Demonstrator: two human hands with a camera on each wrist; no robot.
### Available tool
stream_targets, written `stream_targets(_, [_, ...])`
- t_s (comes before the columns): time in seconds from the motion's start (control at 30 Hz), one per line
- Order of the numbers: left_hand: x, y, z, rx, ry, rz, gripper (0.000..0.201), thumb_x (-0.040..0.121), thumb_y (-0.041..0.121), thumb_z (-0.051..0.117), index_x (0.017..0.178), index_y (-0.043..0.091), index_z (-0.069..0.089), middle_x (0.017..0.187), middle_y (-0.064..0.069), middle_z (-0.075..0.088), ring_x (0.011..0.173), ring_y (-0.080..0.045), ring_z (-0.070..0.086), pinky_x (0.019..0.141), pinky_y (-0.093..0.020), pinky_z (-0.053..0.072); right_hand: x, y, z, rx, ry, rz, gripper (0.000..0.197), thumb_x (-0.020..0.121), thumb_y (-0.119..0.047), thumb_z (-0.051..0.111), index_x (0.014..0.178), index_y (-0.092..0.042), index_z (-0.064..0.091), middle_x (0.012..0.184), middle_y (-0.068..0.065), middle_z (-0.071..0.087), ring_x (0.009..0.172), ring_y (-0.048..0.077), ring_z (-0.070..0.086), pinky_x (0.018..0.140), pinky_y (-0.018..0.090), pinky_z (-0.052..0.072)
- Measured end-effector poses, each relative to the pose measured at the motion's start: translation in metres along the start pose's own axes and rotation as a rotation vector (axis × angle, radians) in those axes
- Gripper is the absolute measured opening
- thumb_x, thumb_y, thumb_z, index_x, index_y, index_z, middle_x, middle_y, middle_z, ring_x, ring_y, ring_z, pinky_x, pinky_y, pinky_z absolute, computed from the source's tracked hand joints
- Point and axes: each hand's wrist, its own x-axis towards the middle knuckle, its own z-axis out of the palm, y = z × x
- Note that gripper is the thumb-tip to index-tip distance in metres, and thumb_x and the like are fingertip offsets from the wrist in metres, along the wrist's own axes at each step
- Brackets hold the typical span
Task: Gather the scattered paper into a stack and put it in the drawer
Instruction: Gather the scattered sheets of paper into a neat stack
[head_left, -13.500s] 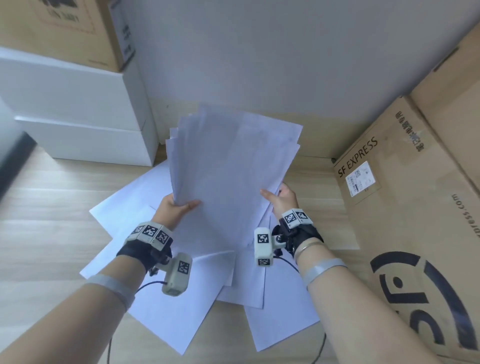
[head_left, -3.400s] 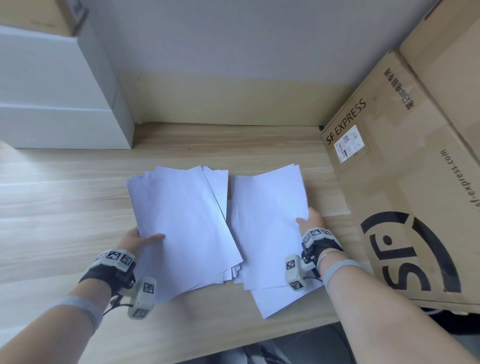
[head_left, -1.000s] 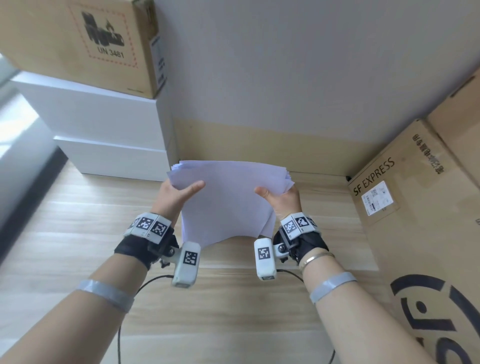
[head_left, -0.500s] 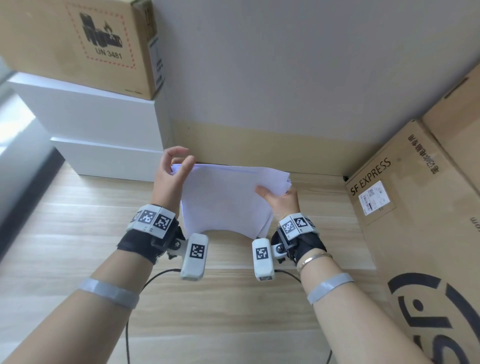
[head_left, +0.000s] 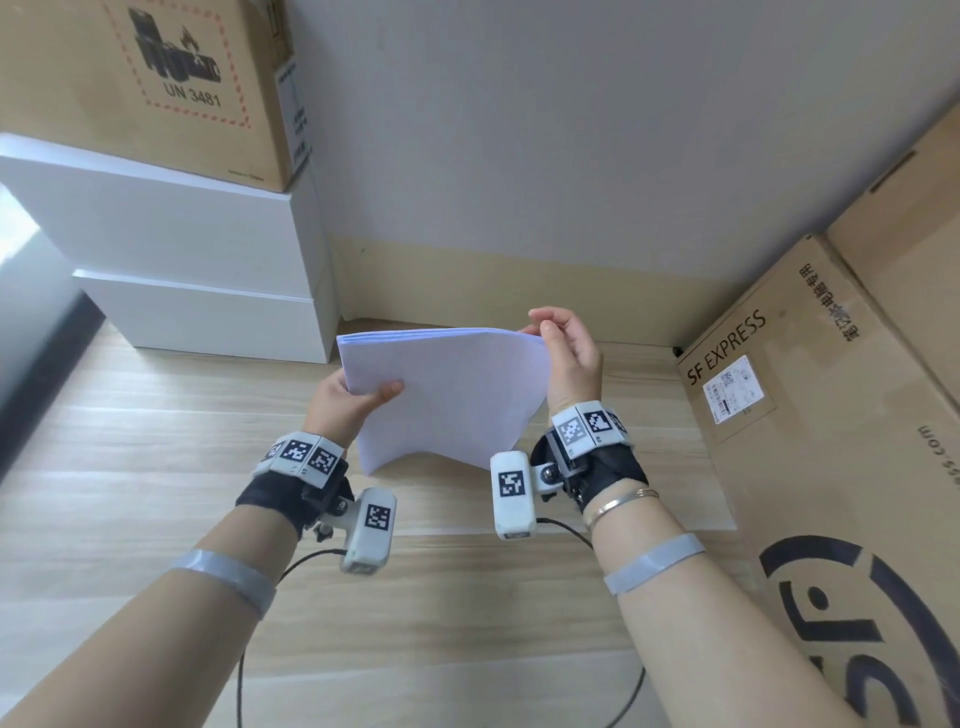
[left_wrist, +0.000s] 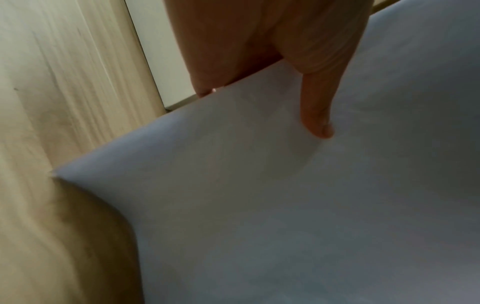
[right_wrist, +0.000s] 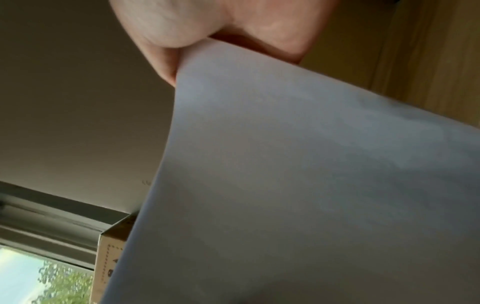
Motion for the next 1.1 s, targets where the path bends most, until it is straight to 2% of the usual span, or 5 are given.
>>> stream_targets(0.3, [0.009, 0.014, 0.023, 0.194, 0.053, 0.137, 0.012, 0.086, 0.007, 0.061, 0.074, 0.008, 0.060, 0.086, -0.013, 0.056, 0.080, -0.021, 0.048, 0.069, -0.028, 0.039, 0.020, -0.054, 0.007, -1.204, -0.401, -0.243, 0.023, 0.077, -0.044, 0.064, 0.096, -0.031, 0.065, 0.094, -0.004, 0.071, 0.091, 0.021, 0.062, 0.079, 0.027, 0.046])
stream_targets(0.5, [0.010, 0.033, 0.034, 0.364, -0.002, 0.241, 0.031, 0.084, 0.012, 0.063, 0.058, 0.020, 0.049, 0.061, -0.001, 0.049, 0.061, -0.016, 0.042, 0.058, -0.020, 0.036, 0.030, -0.055, 0.016, -1.145, -0.532, -0.118, 0.025, 0.076, -0.026, 0.066, 0.055, -0.022, 0.053, 0.062, 0.000, 0.057, 0.071, 0.026, 0.052, 0.064, 0.030, 0.043])
stream_targets(0.57, [0.017, 0.024, 0.021, 0.386, 0.077, 0.231, 0.008, 0.078, 0.016, 0.069, 0.078, 0.022, 0.064, 0.085, -0.005, 0.065, 0.083, -0.021, 0.060, 0.080, -0.032, 0.048, 0.033, -0.050, 0.007, -1.096, -0.447, -0.123, 0.034, 0.077, -0.026, 0.067, 0.050, -0.019, 0.046, 0.053, 0.000, 0.046, 0.068, 0.025, 0.044, 0.061, 0.030, 0.037])
stream_targets(0.73, [0.025, -0.021, -0.028, 0.318, 0.275, 0.020, 0.104, 0.067, 0.016, 0.080, 0.147, 0.033, 0.016, 0.149, -0.014, 0.032, 0.137, -0.030, 0.033, 0.113, -0.046, 0.029, 0.036, -0.032, -0.030, -0.759, -0.273, -0.039, 0.027, 0.077, -0.018, 0.072, 0.058, -0.025, 0.054, 0.067, 0.003, 0.060, 0.070, 0.013, 0.051, 0.064, 0.025, 0.038])
stream_targets(1.1, [0.021, -0.043, -0.027, 0.005, -0.182, -0.183, 0.067, 0.037, 0.030, 0.090, 0.095, 0.017, 0.060, 0.079, 0.006, 0.074, 0.086, -0.016, 0.071, 0.073, -0.026, 0.057, 0.007, 0.044, -0.074, -0.298, -0.121, 0.362, 0.017, 0.080, -0.003, 0.069, 0.068, -0.014, 0.065, 0.052, -0.012, 0.068, 0.048, -0.002, 0.063, 0.056, 0.020, 0.053])
